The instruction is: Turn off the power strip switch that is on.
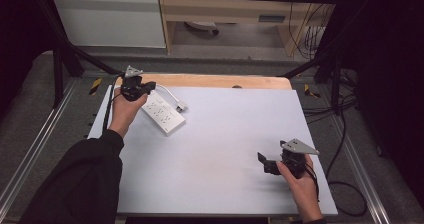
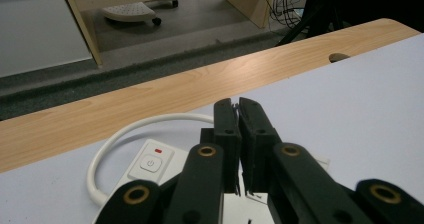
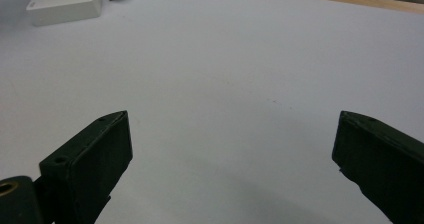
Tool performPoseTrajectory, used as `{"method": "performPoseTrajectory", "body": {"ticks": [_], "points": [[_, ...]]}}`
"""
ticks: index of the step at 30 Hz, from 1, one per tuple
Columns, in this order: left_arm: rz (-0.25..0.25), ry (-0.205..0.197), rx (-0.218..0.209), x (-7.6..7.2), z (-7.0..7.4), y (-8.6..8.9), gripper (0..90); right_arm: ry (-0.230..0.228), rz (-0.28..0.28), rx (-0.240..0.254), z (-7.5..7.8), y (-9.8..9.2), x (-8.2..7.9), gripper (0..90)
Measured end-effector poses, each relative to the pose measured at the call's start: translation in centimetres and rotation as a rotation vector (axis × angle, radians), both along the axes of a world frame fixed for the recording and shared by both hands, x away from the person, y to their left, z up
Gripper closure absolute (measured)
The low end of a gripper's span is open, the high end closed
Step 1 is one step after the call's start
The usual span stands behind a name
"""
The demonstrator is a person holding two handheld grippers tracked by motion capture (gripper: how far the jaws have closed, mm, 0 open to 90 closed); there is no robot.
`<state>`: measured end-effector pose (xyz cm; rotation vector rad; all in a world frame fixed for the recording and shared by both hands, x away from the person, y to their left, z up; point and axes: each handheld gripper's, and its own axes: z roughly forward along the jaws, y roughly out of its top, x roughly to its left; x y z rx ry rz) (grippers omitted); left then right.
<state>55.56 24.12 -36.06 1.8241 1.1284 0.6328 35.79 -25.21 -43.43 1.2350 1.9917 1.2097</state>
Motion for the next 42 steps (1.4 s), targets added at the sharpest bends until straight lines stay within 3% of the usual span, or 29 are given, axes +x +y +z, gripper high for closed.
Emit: {"method": "performPoseTrajectory", "body": {"ticks": [15, 42], "points": [[-0.001, 0.001, -0.008, 1.1, -0.8, -0.4, 90.0, -0.004, 0.007, 0.000, 0.0, 0.0, 0.0, 3.1], [0.030, 0.056, 0.005, 2.4, -2.7, 0.1, 90.0, -0.004, 0.010, 0.008, 0.0, 0.0, 0.1, 3.1]]}}
